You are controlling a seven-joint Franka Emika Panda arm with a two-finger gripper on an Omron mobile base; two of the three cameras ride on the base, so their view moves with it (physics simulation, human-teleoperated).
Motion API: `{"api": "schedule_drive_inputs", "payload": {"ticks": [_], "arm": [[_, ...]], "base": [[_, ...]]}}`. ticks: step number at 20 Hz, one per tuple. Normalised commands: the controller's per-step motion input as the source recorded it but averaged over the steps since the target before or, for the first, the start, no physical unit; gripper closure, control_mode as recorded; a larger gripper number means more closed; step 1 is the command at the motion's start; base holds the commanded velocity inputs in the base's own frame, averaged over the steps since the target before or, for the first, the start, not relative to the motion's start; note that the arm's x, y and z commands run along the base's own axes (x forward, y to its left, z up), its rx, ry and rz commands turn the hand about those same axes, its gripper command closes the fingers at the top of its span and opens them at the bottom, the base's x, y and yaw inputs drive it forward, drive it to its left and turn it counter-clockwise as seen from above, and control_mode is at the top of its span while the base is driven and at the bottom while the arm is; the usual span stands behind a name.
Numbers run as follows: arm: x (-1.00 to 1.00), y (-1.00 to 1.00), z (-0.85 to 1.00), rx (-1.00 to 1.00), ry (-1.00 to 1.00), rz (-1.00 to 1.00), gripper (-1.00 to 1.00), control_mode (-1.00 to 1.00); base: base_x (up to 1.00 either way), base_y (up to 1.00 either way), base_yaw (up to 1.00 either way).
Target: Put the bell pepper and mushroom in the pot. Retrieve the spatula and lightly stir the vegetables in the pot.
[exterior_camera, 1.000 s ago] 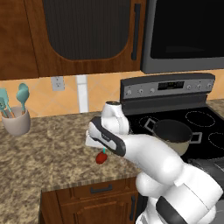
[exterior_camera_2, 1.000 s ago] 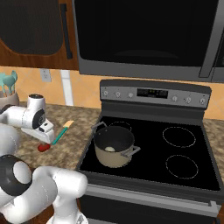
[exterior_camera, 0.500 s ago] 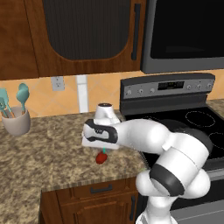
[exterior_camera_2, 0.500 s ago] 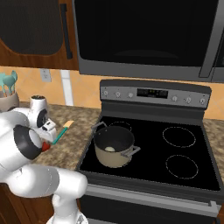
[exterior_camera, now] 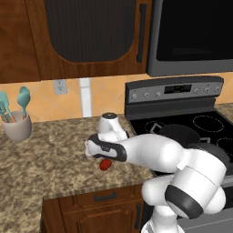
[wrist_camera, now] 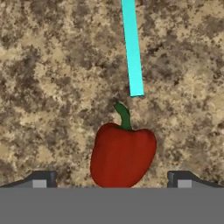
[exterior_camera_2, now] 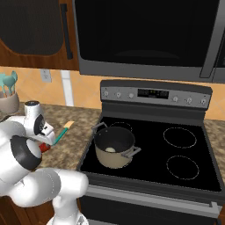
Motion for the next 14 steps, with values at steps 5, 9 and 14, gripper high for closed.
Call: {"api": "schedule_drive_inputs", "payload": {"ticks": [5, 9, 14], "arm": [[-0.04, -0.03, -0.13, 0.0, -0.11, 0.0, -1.0, -1.0], [0.01, 0.0, -0.1, 0.0, -0.09, 0.0, -1.0, -1.0], [0.0, 0.0, -0.05, 0.0, 0.0, 0.0, -1.0, -1.0]], "base": [[0.0, 0.0, 0.0], [0.0, 0.0, 0.0], [0.0, 0.0, 0.0]]}}
